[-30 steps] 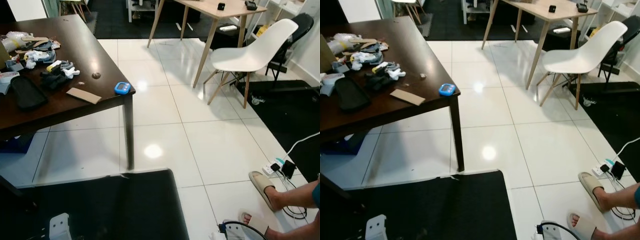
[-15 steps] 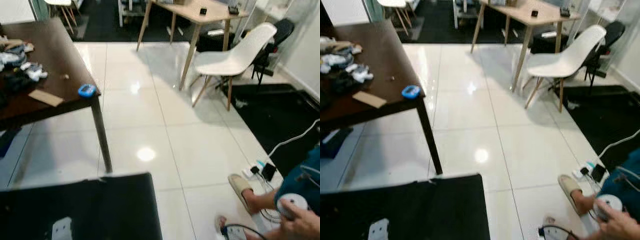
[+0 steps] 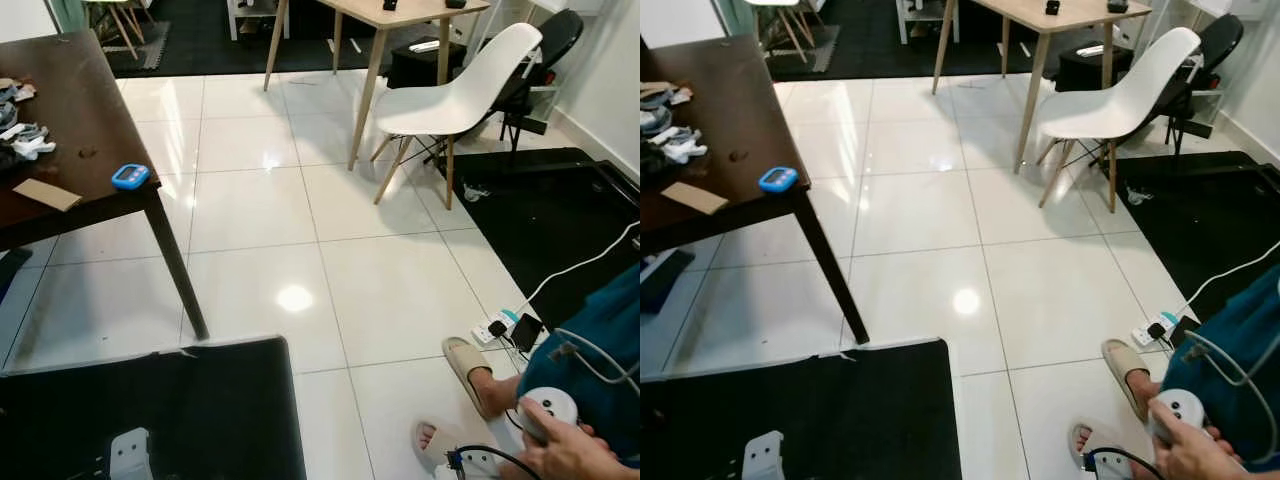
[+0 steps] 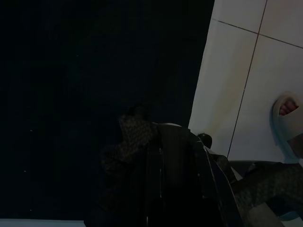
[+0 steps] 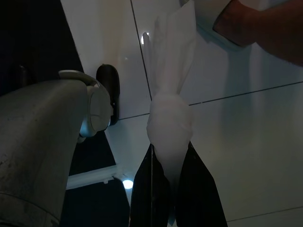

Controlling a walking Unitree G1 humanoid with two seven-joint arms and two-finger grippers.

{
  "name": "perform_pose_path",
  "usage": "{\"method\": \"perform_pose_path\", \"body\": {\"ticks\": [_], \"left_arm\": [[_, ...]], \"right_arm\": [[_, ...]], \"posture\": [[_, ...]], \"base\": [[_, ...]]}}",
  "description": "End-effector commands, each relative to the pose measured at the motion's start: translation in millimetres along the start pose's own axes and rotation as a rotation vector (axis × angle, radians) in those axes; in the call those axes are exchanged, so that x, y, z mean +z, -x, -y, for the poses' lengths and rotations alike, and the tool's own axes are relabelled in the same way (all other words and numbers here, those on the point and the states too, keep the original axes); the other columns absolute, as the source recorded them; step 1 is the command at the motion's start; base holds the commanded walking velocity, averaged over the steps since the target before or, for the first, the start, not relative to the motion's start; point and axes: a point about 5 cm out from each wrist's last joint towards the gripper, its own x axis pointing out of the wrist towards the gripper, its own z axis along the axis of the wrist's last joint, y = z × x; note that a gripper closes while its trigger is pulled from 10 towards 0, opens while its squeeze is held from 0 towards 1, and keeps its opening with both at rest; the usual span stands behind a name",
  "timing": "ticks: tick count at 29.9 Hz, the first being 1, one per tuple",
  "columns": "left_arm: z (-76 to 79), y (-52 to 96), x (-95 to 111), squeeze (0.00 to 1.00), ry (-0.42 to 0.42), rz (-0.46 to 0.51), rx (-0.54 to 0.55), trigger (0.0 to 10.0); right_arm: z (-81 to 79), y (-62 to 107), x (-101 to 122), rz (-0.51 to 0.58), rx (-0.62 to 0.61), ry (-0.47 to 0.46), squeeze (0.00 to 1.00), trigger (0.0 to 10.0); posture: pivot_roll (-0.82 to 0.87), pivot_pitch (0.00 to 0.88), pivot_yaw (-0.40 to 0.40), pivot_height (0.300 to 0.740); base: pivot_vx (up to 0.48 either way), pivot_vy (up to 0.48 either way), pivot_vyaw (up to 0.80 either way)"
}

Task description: Picking trash to rubbish bin

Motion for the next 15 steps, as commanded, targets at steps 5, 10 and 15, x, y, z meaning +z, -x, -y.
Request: {"method": "perform_pose_path", "body": {"ticks": [5, 10, 15], "left_arm": [[15.9, 1.7, -35.5, 0.0, 0.021, -0.125, -0.057, 10.0], [15.8, 1.7, -35.1, 0.0, 0.019, -0.124, -0.06, 10.0], [16.1, 1.3, -33.0, 0.0, 0.014, -0.117, -0.069, 10.0]], "right_arm": [[-2.7, 0.8, -11.4, -0.034, 0.006, -0.006, 0.0, 10.0], [-3.1, 0.8, -12.0, -0.035, 0.007, -0.008, 0.0, 10.0], [-4.1, 0.6, -11.4, -0.033, 0.007, -0.013, 0.0, 10.0]], "posture": [[0.06, 0.111, -0.039, 0.74], [0.05, 0.11, -0.038, 0.74], [0.05, 0.103, -0.03, 0.74]], "base": [[0.0, 0.0, 0.0], [0.0, 0.0, 0.0], [0.111, 0.0, 0.0]]}}
